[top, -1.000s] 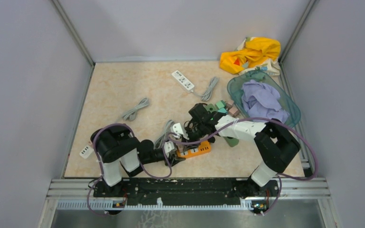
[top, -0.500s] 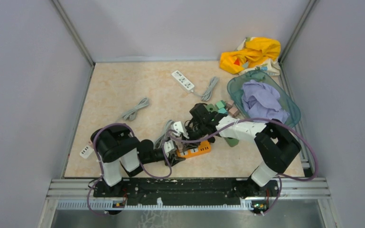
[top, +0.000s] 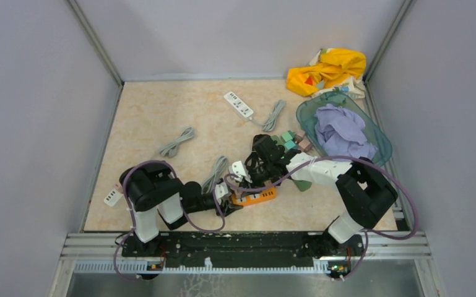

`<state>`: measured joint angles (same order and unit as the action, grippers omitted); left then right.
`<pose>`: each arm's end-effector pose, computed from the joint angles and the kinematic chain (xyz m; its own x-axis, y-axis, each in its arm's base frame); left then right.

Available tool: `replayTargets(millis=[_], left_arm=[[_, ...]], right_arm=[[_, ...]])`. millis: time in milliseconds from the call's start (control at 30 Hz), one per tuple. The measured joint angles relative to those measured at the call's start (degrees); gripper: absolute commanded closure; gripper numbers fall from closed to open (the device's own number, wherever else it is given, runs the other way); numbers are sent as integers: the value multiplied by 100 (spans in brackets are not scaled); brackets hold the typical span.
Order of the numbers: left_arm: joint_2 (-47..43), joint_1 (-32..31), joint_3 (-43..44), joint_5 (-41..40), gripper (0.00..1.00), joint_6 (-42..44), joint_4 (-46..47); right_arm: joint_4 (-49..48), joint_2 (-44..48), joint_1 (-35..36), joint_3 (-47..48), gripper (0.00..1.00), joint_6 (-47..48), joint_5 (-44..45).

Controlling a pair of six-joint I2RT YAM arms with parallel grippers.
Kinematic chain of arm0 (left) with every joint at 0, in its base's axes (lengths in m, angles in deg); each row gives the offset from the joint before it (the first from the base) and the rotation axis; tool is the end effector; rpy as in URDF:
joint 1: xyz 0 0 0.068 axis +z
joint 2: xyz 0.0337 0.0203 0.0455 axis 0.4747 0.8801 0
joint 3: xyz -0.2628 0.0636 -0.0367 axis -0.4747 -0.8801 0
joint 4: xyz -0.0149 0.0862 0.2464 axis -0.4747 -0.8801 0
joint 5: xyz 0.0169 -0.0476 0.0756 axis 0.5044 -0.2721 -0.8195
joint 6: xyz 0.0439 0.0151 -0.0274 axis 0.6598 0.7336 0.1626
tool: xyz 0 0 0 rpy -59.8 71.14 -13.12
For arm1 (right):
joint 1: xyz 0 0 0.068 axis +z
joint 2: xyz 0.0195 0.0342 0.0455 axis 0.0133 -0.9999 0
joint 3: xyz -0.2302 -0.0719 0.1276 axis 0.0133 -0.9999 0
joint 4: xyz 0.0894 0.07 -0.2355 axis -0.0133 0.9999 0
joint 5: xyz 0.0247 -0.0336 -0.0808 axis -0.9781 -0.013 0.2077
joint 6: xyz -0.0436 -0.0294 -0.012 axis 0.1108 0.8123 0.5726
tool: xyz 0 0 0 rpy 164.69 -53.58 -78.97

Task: Pull the plug off the socket
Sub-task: Remove the plug from the socket.

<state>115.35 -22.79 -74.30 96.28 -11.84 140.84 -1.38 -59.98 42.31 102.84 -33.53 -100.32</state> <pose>0.1239 -0.1757 0.0880 -0.0571 0.2130 -0.9754 0.9637 0.2669 0.0019 0.1971 0.2194 0.1829 0.2276 -0.5428 -0.8084 -0.9480 -0.3131 -0.0567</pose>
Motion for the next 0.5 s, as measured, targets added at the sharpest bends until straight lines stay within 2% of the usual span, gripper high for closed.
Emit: replayTargets(millis=[100,367,500], left_arm=[[0,0,24,2,94,0,0],[-2,0,22,28,94,-79,4],[-7,0,20,28,94,-101,4]], right_arm=[[-66,0,63,-17,100,-55,-22],[-564,22,146,-94,100,-1097,212],[-608,37,48,-131,100,-1174,195]])
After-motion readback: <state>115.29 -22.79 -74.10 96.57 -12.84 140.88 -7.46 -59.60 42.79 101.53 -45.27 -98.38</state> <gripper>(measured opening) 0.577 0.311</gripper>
